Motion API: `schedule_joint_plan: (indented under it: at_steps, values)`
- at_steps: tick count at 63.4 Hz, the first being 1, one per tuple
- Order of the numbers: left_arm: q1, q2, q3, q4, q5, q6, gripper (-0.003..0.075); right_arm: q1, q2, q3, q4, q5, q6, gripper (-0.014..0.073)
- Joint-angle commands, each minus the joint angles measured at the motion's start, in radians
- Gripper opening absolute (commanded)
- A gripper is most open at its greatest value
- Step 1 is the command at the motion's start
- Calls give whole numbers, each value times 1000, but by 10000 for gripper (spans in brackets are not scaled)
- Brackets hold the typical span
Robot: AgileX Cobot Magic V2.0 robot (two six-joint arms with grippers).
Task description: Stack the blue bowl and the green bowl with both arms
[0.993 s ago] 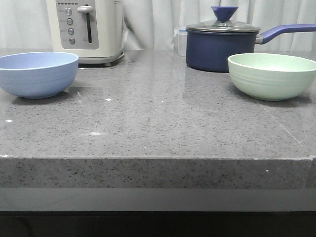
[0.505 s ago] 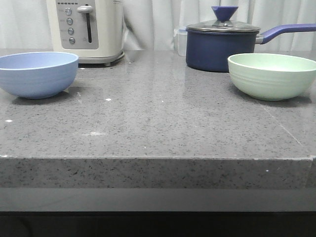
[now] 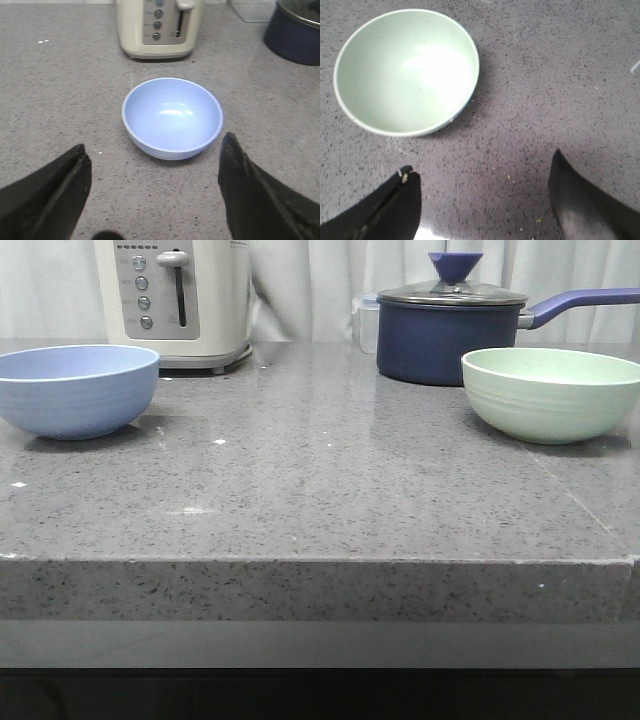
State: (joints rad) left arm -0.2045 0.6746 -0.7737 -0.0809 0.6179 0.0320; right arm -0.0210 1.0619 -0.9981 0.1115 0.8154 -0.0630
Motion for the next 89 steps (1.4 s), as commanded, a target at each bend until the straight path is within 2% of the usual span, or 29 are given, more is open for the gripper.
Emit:
schedule_joint_plan:
  at_steps: [1,5,10,23,49,54,60,67,83,89]
  values:
    - [-30,4,-35,-2,-83,3,526,-46,65,-102,21,-1,-9,543]
    - [-35,4,-35,-2,-83,3,526,-82,120,-147,64,25,-12,543]
    - [-35,4,-35,-2,-83,3,526,-115,192,-195,151,65,-80,543]
    - [-35,4,-35,-2,-88,3,526,-125,336,-268,345,91,-200,543]
    - [-35,4,-35,-2,-93,3,526,-125,524,-303,403,37,-217,535]
    - [-35,4,-35,-2,-95,3,526,-125,544,-303,403,38,-222,468]
    - [-35,4,-35,-2,-95,3,526,-125,555,-303,403,39,-222,328]
    - [-35,4,-35,-2,-95,3,526,-125,554,-304,405,31,-222,216]
    - [-35,4,-35,-2,-95,3,526,-125,547,-316,410,43,-223,81]
    - [-35,4,-35,-2,-97,3,526,-124,547,-347,410,85,-236,-6]
